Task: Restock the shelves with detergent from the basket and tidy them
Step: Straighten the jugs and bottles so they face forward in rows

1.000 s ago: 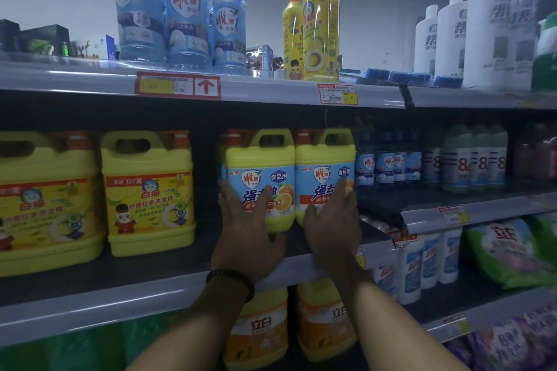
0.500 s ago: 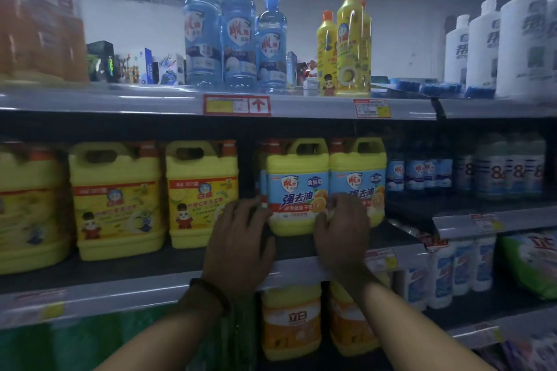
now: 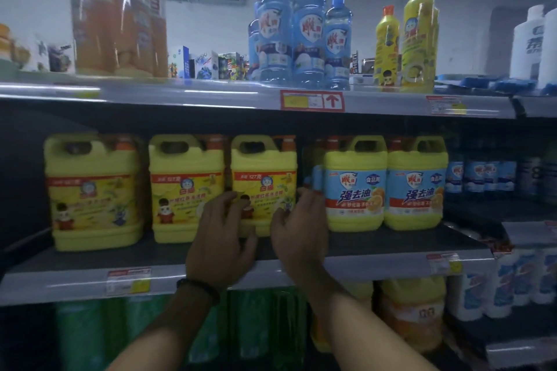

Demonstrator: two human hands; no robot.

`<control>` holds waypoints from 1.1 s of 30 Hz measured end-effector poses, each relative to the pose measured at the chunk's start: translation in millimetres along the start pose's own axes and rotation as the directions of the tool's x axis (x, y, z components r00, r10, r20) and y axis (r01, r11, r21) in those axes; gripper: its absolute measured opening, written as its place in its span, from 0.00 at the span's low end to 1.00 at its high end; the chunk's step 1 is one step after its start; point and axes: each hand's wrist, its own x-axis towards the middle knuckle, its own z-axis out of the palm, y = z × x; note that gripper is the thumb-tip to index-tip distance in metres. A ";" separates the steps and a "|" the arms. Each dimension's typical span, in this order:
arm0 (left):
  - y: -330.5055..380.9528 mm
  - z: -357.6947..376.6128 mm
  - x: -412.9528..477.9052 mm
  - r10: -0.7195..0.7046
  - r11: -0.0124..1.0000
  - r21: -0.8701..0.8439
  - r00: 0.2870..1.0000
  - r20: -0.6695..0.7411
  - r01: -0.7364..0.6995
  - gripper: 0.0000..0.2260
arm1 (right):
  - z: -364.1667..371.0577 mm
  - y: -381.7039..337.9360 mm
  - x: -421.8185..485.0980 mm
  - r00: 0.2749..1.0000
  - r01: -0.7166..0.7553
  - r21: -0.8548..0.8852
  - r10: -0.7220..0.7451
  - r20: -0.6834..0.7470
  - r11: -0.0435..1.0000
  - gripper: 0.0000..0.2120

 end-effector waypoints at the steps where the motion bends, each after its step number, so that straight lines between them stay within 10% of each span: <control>1: -1.1 1.2 0.0 -0.013 1.000 -0.013 1.000 -0.007 0.012 0.24 | 0.5 -0.8 0.3 1.000 -0.012 -0.029 0.013 0.028 1.000 0.26; 6: -2.2 5.6 -1.0 -0.039 0.998 -0.053 0.998 0.050 0.042 0.27 | 3.4 1.8 5.1 0.925 -0.080 -0.016 0.080 0.371 0.997 0.54; 15: -4.3 6.5 -1.7 -0.071 0.993 -0.087 0.991 0.110 0.081 0.34 | 10.7 13.5 16.4 0.854 -0.186 0.199 0.058 0.518 0.962 0.65; 18: -3.4 3.2 -2.4 -0.072 0.991 -0.102 0.983 0.170 0.090 0.37 | 10.6 16.0 17.5 0.897 -0.191 0.227 0.076 0.435 0.955 0.59; 25: -6.6 -2.1 -0.1 -0.076 0.968 -0.221 0.976 0.206 0.122 0.42 | 0.1 18.4 -5.2 0.987 0.077 0.337 -0.120 0.108 0.939 0.10; 33: -4.7 -4.0 3.4 -0.045 0.921 -0.370 0.978 0.203 0.119 0.39 | -0.2 28.0 -9.1 0.942 0.326 0.451 -0.323 -0.087 0.831 0.14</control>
